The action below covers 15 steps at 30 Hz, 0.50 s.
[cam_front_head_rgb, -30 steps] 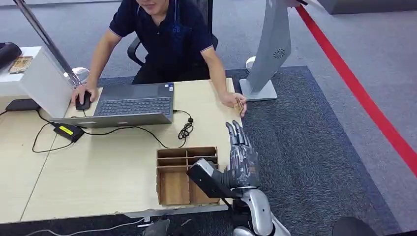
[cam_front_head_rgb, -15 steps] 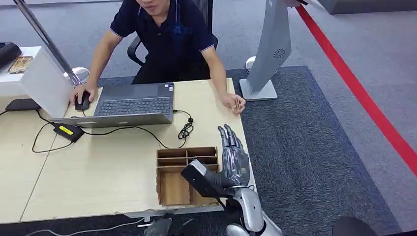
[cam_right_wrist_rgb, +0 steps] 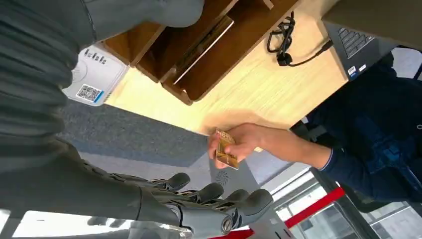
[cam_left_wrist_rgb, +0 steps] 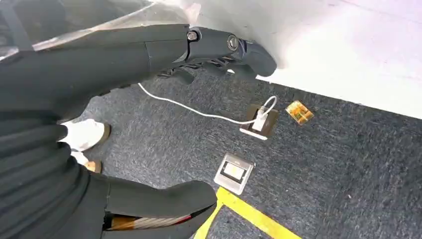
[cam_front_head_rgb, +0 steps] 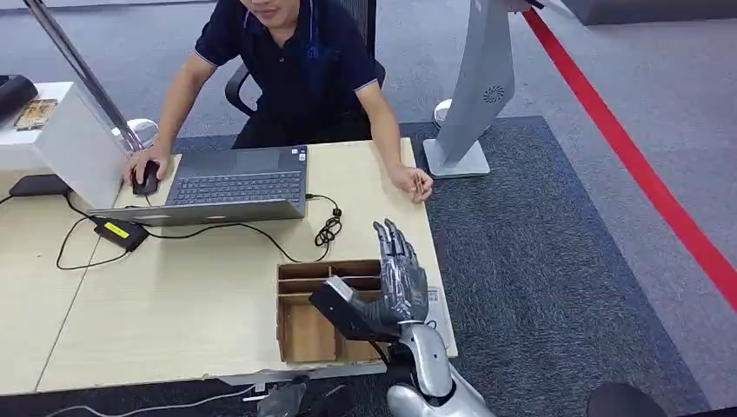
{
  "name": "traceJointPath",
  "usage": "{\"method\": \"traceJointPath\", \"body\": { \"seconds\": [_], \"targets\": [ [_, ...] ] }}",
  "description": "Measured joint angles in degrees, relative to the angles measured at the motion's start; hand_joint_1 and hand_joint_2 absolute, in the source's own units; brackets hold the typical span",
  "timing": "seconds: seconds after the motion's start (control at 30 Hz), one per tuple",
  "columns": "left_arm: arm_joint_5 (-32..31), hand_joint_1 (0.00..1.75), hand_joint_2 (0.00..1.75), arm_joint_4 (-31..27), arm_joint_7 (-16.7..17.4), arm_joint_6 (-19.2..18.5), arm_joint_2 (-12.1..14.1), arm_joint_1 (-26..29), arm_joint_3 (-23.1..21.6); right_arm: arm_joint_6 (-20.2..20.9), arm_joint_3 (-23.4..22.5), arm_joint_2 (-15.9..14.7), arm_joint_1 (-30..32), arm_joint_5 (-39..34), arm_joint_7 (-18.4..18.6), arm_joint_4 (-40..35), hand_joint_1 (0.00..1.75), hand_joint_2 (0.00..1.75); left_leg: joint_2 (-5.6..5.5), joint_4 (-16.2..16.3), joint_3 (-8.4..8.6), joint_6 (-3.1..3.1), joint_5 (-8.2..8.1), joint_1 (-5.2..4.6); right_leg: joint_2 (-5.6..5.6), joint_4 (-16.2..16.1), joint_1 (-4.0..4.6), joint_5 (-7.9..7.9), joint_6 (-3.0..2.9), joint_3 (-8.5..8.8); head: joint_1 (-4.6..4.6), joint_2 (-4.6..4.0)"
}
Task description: Pass the card to the sensor for recognition and then transmit it.
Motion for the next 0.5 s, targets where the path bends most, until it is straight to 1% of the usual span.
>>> {"method": "traceJointPath", "body": {
  "seconds": [0.5],
  "targets": [
    [-0.5,0.0,1.75,0.0,-0.3,-0.3,-0.1,-0.1,0.0,-0.4,0.0,1.1,-1.1,-0.6,-0.4,3.5,0.0,1.75,0.0,0.0,0.0,0.0,0.0,0.0,0.0,0.0,0.0,0.0,0.0,0.0,-0.02,0.0]
  ]
}}
